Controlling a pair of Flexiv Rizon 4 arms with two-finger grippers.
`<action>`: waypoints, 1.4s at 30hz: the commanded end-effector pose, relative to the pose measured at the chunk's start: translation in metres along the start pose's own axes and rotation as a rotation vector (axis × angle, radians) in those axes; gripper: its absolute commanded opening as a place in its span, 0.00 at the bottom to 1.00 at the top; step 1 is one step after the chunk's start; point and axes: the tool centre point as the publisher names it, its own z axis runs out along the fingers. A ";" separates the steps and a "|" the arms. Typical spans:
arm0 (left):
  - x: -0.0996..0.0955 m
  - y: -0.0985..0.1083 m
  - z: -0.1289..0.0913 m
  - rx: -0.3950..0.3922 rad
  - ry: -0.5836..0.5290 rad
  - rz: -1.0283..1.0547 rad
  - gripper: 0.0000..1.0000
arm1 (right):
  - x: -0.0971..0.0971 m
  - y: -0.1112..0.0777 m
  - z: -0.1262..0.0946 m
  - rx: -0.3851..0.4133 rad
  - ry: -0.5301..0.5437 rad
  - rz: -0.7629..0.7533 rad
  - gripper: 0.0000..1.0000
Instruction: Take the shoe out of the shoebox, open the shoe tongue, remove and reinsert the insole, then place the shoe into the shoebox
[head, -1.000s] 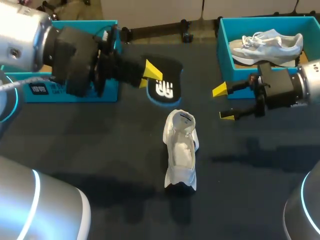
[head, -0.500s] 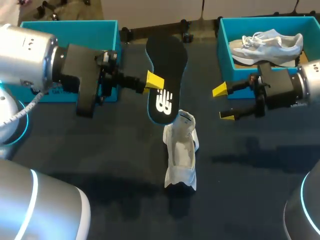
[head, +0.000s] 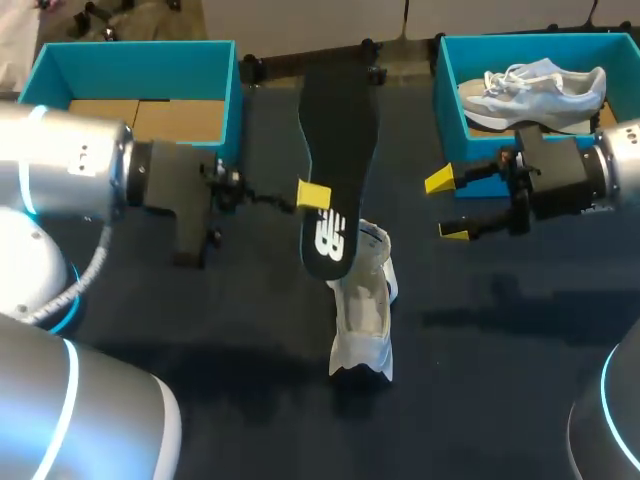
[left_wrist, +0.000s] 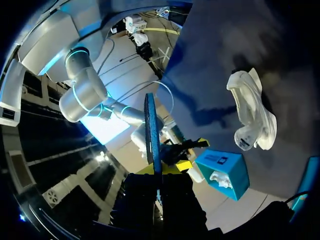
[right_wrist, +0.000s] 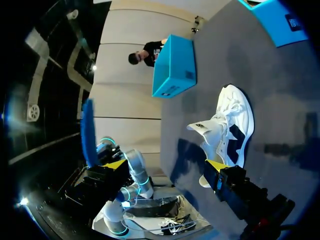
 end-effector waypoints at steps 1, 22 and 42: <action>0.019 -0.008 0.010 -0.066 -0.019 -0.016 0.00 | 0.000 0.000 0.002 -0.001 -0.002 0.000 1.00; 0.078 -0.022 0.033 -0.136 -0.036 -0.070 0.00 | 0.012 0.004 0.009 -0.006 0.001 -0.025 1.00; 0.093 -0.010 0.067 -0.161 -0.034 -0.101 0.00 | 0.029 0.004 0.049 0.038 0.070 -0.082 0.92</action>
